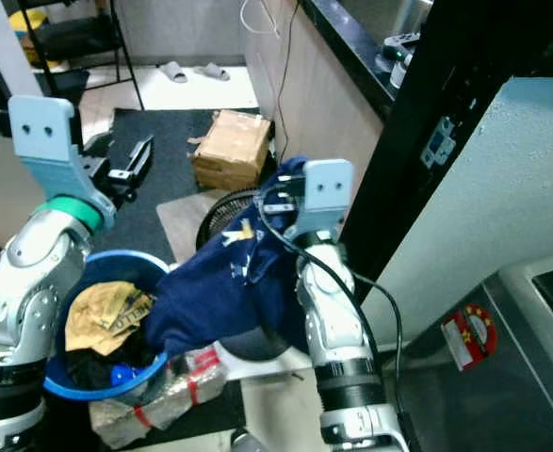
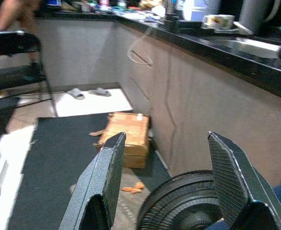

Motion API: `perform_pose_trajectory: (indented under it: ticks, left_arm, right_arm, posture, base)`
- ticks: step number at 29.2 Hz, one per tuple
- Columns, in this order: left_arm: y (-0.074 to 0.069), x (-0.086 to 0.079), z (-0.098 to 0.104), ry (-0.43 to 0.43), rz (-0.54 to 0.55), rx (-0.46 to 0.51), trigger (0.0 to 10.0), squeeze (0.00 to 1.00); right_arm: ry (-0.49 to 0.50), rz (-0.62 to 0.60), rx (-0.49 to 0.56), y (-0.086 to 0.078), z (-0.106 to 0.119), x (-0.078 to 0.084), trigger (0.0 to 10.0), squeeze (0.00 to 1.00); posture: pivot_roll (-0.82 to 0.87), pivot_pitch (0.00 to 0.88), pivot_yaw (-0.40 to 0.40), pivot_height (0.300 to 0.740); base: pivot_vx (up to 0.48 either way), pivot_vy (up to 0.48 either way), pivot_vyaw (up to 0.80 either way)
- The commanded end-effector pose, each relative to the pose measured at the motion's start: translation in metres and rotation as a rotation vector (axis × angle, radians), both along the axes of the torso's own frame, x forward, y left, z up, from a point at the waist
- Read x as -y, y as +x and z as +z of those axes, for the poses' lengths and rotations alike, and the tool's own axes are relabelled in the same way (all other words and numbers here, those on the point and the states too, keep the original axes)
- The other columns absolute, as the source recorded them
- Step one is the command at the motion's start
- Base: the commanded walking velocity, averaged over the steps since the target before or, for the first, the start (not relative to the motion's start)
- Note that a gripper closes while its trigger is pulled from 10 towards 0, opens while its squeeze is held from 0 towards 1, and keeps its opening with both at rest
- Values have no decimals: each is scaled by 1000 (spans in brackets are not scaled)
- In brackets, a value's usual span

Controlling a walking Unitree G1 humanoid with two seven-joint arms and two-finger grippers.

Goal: Clothes washing

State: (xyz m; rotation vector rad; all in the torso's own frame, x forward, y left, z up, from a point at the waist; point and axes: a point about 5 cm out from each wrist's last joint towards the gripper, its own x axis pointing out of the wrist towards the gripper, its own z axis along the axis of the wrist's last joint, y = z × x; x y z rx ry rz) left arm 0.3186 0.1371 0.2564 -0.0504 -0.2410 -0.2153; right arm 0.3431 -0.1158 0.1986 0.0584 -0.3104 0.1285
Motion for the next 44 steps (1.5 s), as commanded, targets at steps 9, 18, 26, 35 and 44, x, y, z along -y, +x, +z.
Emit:
perform_pose_trajectory:
  ticks: [9,18,26,35,44]
  left_arm:
    - [1,1,5,11,-7,22,10000,0]
    - [2,2,6,12,-11,26,10000,0]
    - [2,3,7,15,-13,27,10000,0]
    - [2,4,7,15,-18,26,10000,0]
    - [2,5,7,16,-23,25,10000,0]
  right_arm:
    - [27,-16,25,2,5,3,10000,0]
    - [29,-19,29,2,6,3,10000,0]
    - [32,-20,31,2,6,2,10000,0]
    - [33,-21,31,2,6,2,10000,0]
    - [36,-24,32,2,6,1,10000,0]
  posture:
    - [75,0,46,740]
    - [75,0,50,740]
    - [76,0,50,740]
    - [77,0,52,740]
    - [77,0,55,740]
  base:
    - [0,0,-267]
    - [0,0,-800]
    - [0,0,-800]
    - [0,0,-178]
    - [0,0,-178]
